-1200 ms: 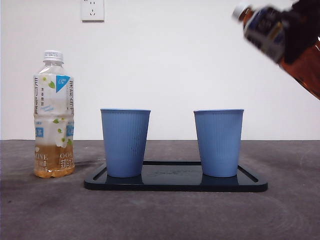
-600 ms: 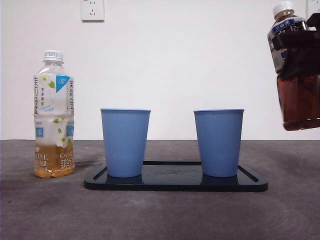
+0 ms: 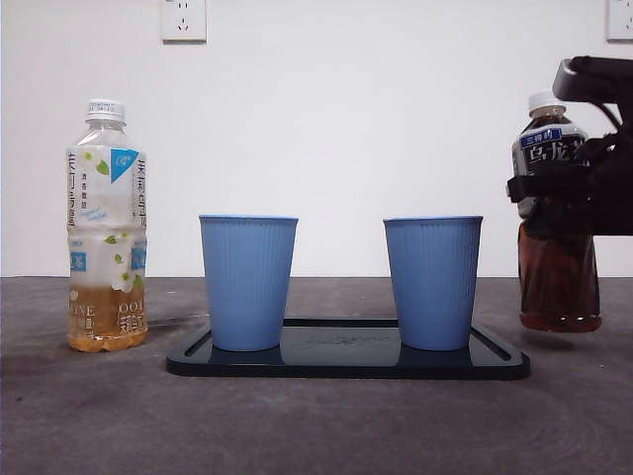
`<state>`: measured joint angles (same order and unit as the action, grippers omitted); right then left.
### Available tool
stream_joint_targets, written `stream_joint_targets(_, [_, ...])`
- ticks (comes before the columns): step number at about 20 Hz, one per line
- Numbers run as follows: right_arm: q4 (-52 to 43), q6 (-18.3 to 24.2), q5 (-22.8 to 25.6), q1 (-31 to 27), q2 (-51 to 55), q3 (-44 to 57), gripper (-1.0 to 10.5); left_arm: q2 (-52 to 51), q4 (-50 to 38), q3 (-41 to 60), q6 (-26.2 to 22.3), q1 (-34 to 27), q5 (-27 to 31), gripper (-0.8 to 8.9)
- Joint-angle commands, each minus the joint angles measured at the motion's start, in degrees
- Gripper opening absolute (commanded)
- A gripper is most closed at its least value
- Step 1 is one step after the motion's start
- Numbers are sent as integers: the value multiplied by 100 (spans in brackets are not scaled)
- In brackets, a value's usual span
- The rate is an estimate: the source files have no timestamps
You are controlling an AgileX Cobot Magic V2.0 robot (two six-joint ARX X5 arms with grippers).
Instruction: Pour the drink into the cup
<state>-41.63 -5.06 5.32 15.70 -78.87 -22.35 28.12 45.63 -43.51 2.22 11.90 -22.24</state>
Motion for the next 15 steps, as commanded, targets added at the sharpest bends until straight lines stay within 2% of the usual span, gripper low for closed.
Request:
stream_joint_targets(1, [-566,-94,2,15,-295,-144,145,24,-63,-111,-72,15,26,470])
stream_joint_targets(5, [-699,-68,-90,17,-584,-144,167,24,-63,-111,-90,15,44,470])
stream_joint_targets(9, [-675,31,-87,17,-629,-144,275,26,-63,-111,-155,15,85,469])
stream_joint_targets(15, [-437,129,-81,17,-629,-144,336,26,-61,-111,-157,15,85,469])
